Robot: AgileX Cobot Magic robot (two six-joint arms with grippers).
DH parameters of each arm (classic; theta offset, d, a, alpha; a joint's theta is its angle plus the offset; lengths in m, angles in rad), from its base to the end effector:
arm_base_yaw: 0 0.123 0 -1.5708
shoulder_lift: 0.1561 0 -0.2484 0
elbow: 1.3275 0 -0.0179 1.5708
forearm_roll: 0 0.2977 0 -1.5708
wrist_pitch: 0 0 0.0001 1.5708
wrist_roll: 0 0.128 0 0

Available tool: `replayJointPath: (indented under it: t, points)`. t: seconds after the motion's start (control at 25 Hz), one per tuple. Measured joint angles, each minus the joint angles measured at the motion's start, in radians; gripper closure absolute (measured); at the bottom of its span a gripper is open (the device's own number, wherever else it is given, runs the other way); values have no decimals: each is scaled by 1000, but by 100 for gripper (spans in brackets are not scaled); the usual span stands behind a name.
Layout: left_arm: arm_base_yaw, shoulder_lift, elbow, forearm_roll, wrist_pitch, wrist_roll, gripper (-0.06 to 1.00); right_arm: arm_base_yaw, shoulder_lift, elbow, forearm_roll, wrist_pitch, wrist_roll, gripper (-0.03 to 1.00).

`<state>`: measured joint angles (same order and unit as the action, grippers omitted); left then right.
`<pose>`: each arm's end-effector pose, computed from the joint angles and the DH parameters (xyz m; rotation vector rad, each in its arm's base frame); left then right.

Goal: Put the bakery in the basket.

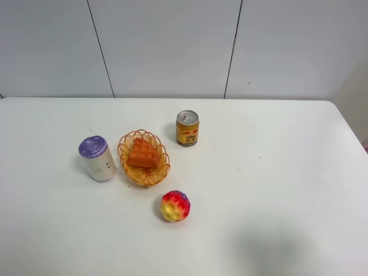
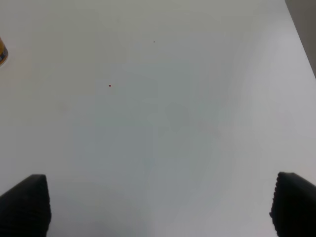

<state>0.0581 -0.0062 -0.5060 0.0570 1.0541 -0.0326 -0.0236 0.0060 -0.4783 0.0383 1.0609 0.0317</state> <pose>0.1044 0.0124 0.2867 -0.0946 2.0230 0.0841 0.1099 0.0017 0.2747 0.0561 2.0712 0.0511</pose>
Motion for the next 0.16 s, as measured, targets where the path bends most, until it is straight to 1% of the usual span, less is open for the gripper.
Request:
replayJointPath:
  t: [0.16]
  points:
    - [0,0,0,0,0,0,0,0,0,0,0,0,0,9]
